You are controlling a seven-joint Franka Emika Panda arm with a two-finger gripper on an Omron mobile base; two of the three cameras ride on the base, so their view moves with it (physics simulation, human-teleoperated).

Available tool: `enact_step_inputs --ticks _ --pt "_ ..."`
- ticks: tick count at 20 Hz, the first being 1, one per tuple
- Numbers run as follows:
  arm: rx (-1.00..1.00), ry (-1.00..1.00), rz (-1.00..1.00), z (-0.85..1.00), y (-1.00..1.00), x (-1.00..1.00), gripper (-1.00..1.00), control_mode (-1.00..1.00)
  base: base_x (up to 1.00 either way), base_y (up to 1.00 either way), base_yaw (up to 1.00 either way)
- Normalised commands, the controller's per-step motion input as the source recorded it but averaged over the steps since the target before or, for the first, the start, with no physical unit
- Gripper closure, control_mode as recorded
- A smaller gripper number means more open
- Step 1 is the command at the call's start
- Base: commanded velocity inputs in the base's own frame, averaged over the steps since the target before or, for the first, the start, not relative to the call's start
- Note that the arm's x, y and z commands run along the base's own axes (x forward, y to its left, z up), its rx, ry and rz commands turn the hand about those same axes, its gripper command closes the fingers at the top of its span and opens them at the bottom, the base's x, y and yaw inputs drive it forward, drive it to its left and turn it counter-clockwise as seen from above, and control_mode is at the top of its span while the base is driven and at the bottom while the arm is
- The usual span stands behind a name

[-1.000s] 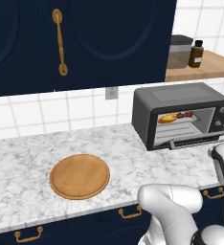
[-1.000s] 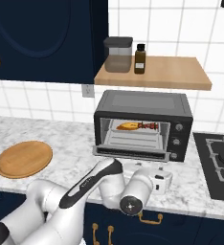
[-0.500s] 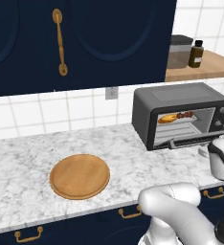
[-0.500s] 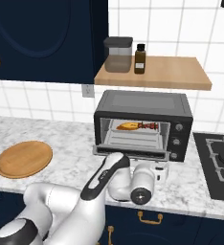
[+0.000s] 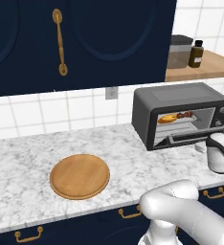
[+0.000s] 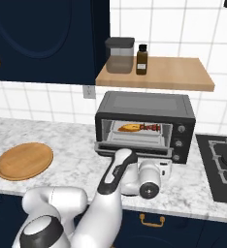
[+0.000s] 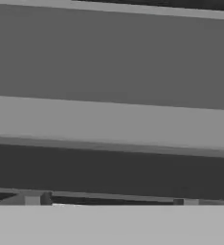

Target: Pick up the kebab skewer and baguette bread, and place them inside the toaster oven. Close the toaster oven door and start by setting the timer.

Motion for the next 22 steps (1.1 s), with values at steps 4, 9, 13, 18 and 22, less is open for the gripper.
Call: enact_step_inputs --ticks 4,9,13,18,22 --pt "0.00 0.00 0.00 0.00 0.14 0.50 -1.00 -1.00 0.00 0.00 0.00" --pt "0.00 0.00 0.00 0.03 0.15 0.53 -1.00 -1.00 0.00 0.00 0.00" --pt "0.00 -0.01 0.00 0.11 0.01 0.41 -1.00 -1.00 0.00 0.00 0.00" --pt "0.00 -0.01 0.00 0.01 0.00 0.30 -1.00 -1.00 0.00 0.00 0.00" --pt "0.00 0.00 0.00 0.00 0.00 0.22 -1.00 -1.00 0.00 0.00 0.00"
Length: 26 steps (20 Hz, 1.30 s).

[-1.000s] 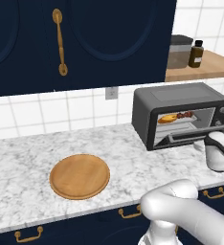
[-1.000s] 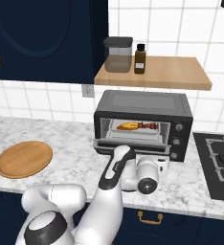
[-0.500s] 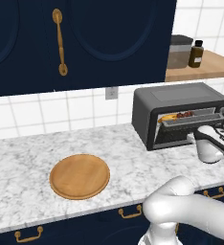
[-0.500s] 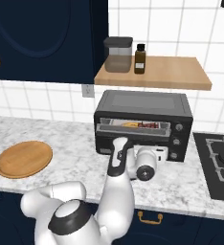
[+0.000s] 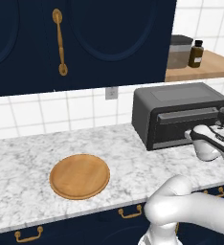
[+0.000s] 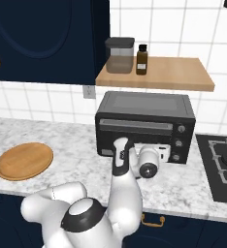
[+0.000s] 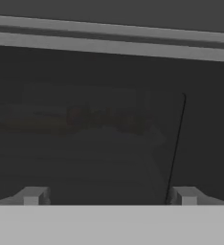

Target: Pick up the kebab skewer and baguette bread, and place them inside the toaster oven. Close the toaster oven door and start by setting the timer.

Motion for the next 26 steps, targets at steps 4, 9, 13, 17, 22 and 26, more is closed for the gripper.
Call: enact_step_inputs --ticks 4,9,13,17,22,26 --pt "0.00 0.00 0.00 0.00 0.00 0.00 -1.00 -1.00 0.00 0.00 0.00" --pt "0.00 0.00 0.00 0.06 -0.41 -0.14 -1.00 -1.00 0.00 0.00 0.00" --pt "0.02 0.00 0.00 0.31 -0.73 -0.28 -1.00 -1.00 0.00 0.00 0.00" --pt "0.03 0.00 0.00 0.20 -0.71 -0.32 -1.00 -1.00 0.00 0.00 0.00" --pt "0.05 0.00 0.00 0.00 -0.51 -0.23 -1.00 -1.00 0.00 0.00 0.00" --pt "0.05 0.00 0.00 0.00 -0.08 0.00 -1.00 -1.00 0.00 0.00 0.00"
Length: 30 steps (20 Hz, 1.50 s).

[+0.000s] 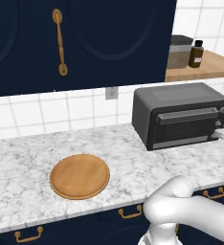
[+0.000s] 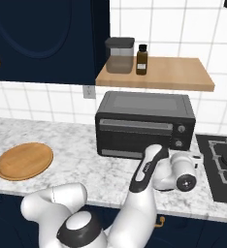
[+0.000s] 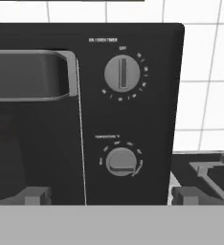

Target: Pick up the kebab skewer and baguette bread, and place them inside the toaster oven. Close the toaster oven door and start by setting the timer.

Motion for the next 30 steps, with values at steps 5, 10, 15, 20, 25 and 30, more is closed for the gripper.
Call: enact_step_inputs --ticks 5,10,15,20,25,30 --pt "0.12 -0.02 0.05 0.01 0.00 0.01 -1.00 -1.00 0.00 0.00 0.00" --pt "0.16 -0.04 0.04 0.10 0.00 0.00 -1.00 -1.00 0.00 0.00 0.00" --pt "0.08 -0.08 0.00 0.20 0.00 0.03 -1.00 -1.00 0.00 0.00 0.00" --pt "0.03 -0.02 0.00 0.31 0.07 0.07 -1.00 -1.00 0.00 0.00 0.00" --pt "0.02 0.00 0.00 0.38 0.11 0.00 -1.00 -1.00 0.00 0.00 0.00" --pt "0.12 0.00 0.00 0.27 0.00 0.00 -1.00 -1.00 0.00 0.00 0.00"
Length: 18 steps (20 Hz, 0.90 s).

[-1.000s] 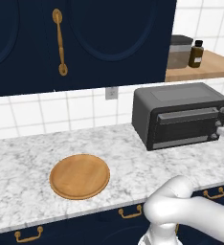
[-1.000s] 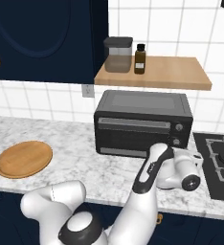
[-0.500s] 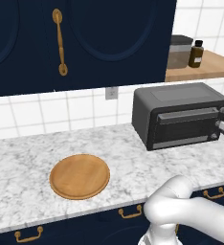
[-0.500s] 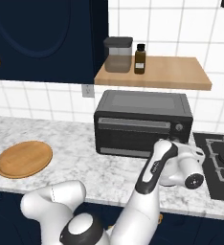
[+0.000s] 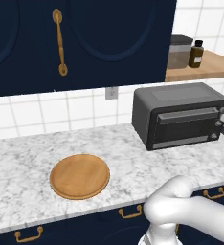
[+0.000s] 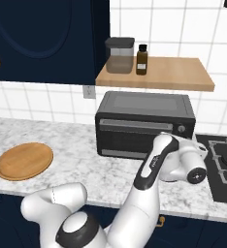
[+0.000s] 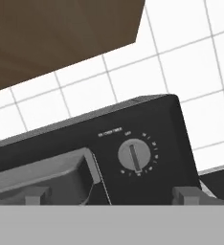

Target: Pick up the kebab skewer and baguette bread, and place them inside the toaster oven. Close the toaster oven door and start by setting the timer.

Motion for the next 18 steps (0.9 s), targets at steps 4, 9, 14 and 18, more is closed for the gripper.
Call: enact_step_inputs --ticks 4,9,14,18 --pt "0.21 0.00 0.00 0.03 0.00 0.00 -1.00 -1.00 0.00 0.00 0.00" --pt "0.22 0.00 0.00 0.00 0.00 0.01 -1.00 -1.00 0.00 0.00 0.00" --pt "0.15 0.00 -0.02 0.00 0.00 0.12 -1.00 -1.00 0.00 0.00 0.00" --pt "0.05 0.00 -0.03 0.00 0.00 0.30 -1.00 -1.00 0.00 0.00 0.00"
